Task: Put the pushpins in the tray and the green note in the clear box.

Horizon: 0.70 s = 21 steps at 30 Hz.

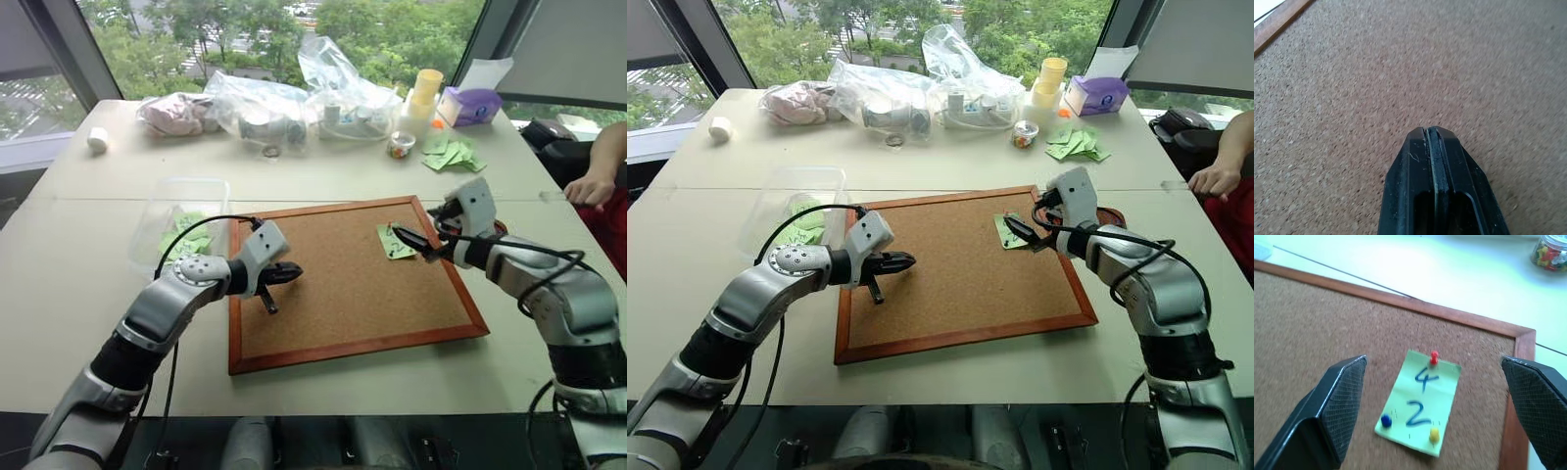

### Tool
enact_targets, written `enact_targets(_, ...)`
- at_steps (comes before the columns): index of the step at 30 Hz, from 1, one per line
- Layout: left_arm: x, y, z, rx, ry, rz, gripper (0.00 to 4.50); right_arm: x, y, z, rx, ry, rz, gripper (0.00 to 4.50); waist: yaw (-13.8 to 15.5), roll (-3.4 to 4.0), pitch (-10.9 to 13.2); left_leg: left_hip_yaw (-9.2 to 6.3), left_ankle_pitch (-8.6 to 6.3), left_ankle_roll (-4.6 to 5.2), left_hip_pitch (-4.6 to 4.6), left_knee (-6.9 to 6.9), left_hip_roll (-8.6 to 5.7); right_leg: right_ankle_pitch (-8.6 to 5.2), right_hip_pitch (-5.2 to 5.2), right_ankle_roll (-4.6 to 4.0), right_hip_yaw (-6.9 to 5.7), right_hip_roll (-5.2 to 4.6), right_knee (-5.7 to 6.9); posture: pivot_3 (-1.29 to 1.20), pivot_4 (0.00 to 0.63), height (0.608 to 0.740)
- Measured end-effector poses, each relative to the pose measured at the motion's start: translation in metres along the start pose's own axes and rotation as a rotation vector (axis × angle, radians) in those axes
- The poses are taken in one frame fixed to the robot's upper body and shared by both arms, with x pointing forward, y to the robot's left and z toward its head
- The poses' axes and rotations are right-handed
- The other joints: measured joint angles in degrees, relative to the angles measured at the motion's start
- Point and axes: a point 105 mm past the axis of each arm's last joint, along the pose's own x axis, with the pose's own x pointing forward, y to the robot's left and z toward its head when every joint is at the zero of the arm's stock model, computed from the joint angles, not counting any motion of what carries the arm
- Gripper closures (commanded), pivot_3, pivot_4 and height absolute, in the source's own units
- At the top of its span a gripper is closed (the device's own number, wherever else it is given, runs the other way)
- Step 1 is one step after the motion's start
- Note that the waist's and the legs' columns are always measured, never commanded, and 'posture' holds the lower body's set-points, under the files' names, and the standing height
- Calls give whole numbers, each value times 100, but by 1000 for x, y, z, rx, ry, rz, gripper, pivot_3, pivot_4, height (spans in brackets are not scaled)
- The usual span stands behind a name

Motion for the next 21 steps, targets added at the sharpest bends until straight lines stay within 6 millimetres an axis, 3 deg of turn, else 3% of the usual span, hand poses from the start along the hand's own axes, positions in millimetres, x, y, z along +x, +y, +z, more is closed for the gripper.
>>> enact_targets(9,1,-8,1,-13,0,-29,4432,37,-4,-19,23,31,33,0,-1,2,1,2,1,-1,-1,2,1,1,0,2,-1,-6,3,0,150,738)
enact_targets(16,2,-13,1,-28,-3,-39,4432,42,-3,-25,34,37,68,0,-3,5,2,3,1,-2,0,3,1,1,0,2,-1,-9,5,0,150,738)
enact_targets(19,2,-13,1,-29,-4,-39,4500,44,-5,-22,29,29,68,876,-2,5,1,3,1,-2,0,3,1,1,0,2,-1,-9,6,0,150,738)
enact_targets(21,2,-13,1,-29,-4,-39,4500,46,-3,-21,29,24,75,1825,-1,5,1,3,1,-2,0,3,1,1,0,2,-1,-10,6,0,150,738)
